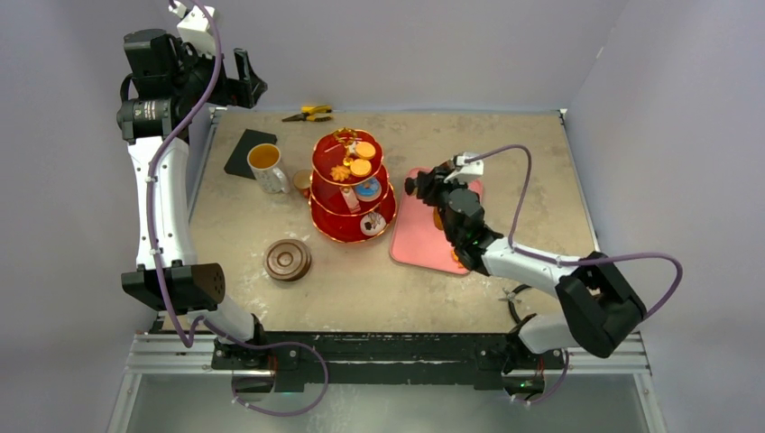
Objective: Serve the afternoon tea
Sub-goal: Place the desert on the desert table.
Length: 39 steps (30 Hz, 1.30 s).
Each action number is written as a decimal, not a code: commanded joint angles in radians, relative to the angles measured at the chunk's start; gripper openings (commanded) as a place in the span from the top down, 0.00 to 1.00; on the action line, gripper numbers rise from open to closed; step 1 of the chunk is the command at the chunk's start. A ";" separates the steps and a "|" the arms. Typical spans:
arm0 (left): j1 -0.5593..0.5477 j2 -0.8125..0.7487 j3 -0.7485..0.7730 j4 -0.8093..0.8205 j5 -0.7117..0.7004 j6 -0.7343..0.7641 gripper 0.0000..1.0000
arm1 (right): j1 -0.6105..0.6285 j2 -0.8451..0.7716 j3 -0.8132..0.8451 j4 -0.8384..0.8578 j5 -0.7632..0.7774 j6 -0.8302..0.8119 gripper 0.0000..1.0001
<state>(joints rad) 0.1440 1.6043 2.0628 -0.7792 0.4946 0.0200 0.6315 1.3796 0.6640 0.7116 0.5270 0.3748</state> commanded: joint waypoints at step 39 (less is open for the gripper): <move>0.012 -0.024 0.040 0.009 0.015 0.012 0.04 | 0.098 0.102 0.056 0.060 -0.107 0.051 0.40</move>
<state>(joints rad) 0.1440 1.6039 2.0632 -0.7799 0.4946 0.0204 0.7403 1.5806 0.7120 0.7830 0.4023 0.4297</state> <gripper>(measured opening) 0.965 0.607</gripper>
